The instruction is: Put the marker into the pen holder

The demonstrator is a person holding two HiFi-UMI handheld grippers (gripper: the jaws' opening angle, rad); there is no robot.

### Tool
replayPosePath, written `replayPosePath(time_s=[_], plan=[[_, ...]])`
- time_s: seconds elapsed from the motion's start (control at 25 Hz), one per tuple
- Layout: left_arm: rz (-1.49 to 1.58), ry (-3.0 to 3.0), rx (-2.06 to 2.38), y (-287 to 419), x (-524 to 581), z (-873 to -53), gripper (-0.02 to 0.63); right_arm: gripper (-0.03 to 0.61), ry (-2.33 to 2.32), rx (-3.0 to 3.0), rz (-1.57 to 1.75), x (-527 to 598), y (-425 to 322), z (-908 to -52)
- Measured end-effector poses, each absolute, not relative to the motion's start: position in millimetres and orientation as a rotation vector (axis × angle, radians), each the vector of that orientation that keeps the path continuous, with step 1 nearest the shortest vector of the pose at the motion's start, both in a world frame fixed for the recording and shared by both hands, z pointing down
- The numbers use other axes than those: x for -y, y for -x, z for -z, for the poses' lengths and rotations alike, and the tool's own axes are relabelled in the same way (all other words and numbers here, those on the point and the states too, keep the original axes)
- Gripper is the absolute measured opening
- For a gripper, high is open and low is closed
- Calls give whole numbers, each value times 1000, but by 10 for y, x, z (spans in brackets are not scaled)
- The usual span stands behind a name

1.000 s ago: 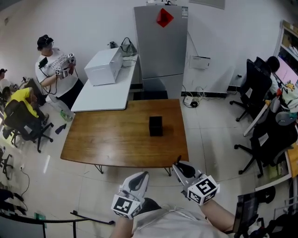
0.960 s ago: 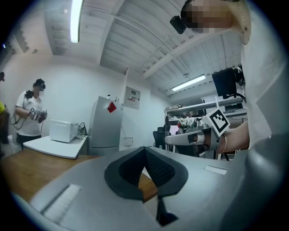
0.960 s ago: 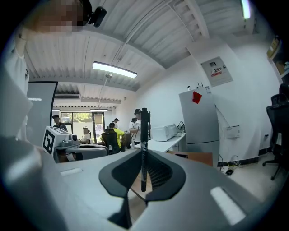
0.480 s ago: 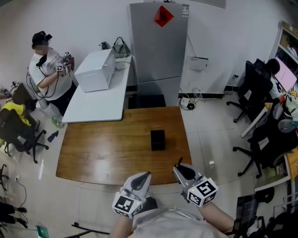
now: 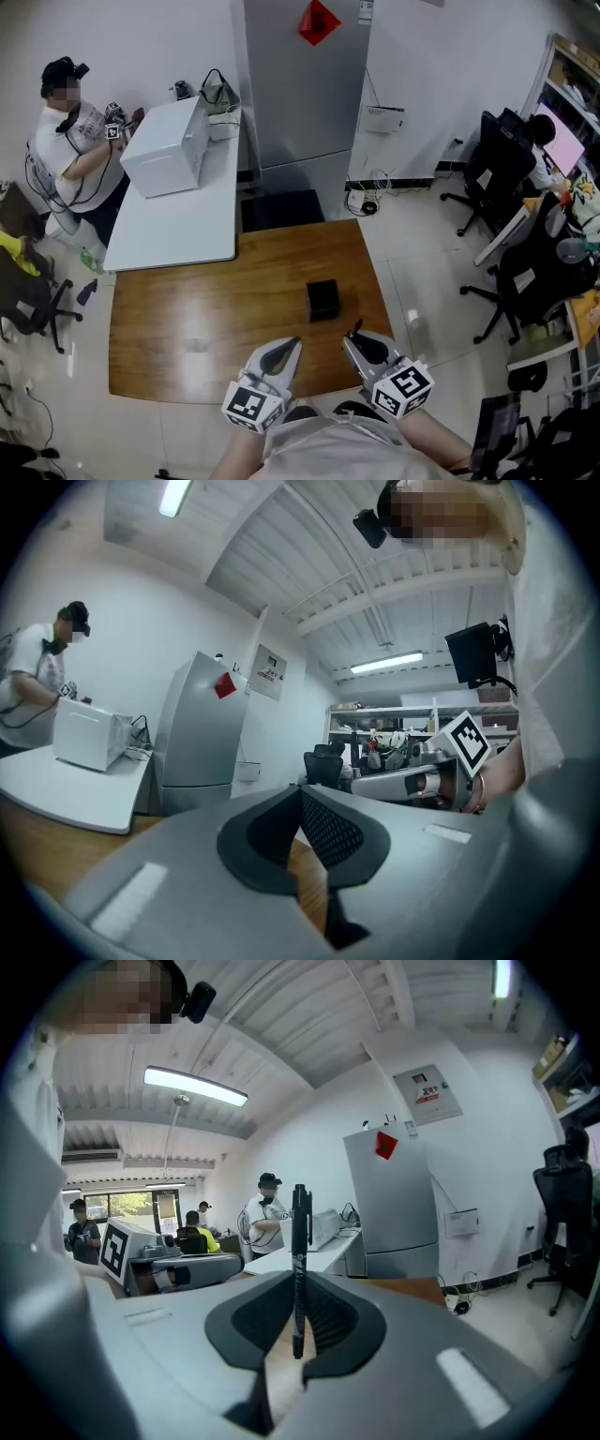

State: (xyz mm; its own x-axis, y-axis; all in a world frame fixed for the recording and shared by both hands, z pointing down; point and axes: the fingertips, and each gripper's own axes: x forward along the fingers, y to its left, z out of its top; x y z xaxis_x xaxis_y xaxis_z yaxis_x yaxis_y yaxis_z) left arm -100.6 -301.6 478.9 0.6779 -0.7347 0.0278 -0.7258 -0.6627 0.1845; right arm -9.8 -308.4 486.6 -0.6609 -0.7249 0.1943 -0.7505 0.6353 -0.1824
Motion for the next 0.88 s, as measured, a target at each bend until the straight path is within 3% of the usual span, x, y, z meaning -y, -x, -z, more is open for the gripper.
replayPosePath(time_s=[0.56,0.88], plan=[[41,-2662,1304,1100,3520,-4742,17,35,-1103,2792,-193,3938,170,-5056],[9,-2618,1368,1134,3608,-4816,17,35,-1076,2726,-287,4498,208,-5600]])
